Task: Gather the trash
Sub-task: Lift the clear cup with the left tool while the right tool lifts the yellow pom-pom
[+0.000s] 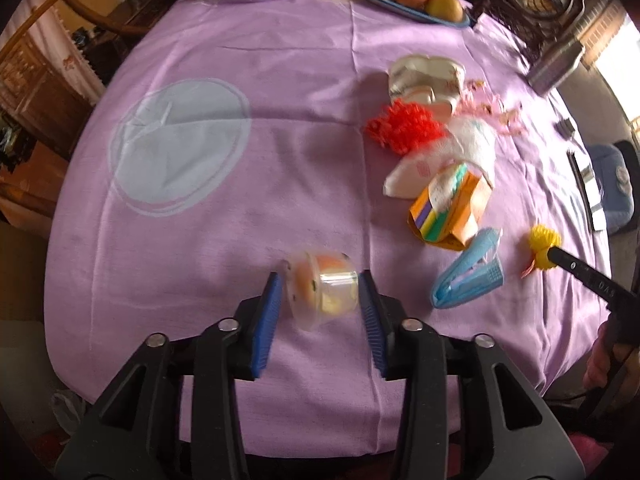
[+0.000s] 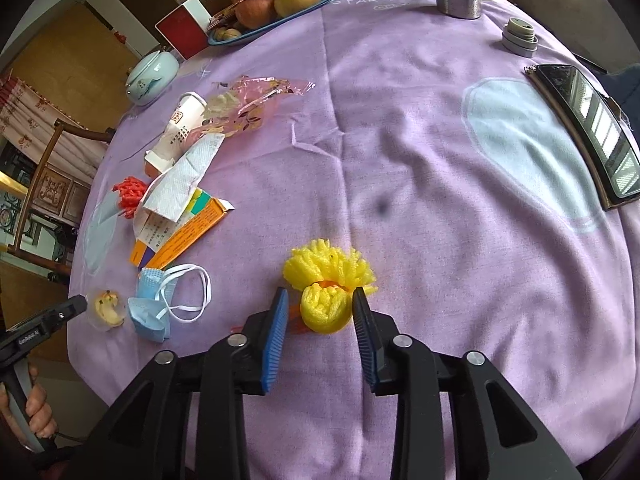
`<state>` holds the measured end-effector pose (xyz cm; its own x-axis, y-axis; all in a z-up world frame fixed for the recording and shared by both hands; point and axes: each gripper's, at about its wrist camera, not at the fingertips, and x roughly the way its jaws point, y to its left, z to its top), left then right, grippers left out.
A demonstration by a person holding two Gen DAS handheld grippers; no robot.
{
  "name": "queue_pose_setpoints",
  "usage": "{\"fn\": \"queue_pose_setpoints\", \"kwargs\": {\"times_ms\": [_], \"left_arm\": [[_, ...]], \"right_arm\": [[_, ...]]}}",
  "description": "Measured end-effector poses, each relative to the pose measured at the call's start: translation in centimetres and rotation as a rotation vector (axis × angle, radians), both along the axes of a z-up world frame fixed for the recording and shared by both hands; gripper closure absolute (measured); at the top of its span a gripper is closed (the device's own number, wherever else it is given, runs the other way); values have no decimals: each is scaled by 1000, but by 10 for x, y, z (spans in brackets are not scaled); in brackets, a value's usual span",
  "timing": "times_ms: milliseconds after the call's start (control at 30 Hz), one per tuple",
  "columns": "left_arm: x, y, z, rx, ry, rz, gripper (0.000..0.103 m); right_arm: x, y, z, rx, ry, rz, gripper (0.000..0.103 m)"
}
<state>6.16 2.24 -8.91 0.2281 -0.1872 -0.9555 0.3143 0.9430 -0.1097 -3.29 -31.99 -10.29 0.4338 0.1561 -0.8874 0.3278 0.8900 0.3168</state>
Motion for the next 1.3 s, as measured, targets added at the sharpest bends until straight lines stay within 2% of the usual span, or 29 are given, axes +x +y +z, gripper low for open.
{"fn": "queue_pose_setpoints", "kwargs": {"times_ms": [100,233,467,600,933,1300], "left_arm": [[0,-2,-7,7,14,-1,56],[2,-1,-16,17,38,2,54],[4,1,-27,24,61,14,36],[4,-3,-31,18,74,6,35],[10,-2,-47,20,104,18,35],[17,-8,-45,14,85,23,36]], "right_arm": [[0,0,0,-1,-2,-1,64],[0,-2,-1,2,-1,-5,63],[2,-2,-4,5,13,1,60],[3,0,-6,4,22,10,56],[2,-8,-11,18,32,-14,55],[6,-10,-13,29,41,-10,53]]}}
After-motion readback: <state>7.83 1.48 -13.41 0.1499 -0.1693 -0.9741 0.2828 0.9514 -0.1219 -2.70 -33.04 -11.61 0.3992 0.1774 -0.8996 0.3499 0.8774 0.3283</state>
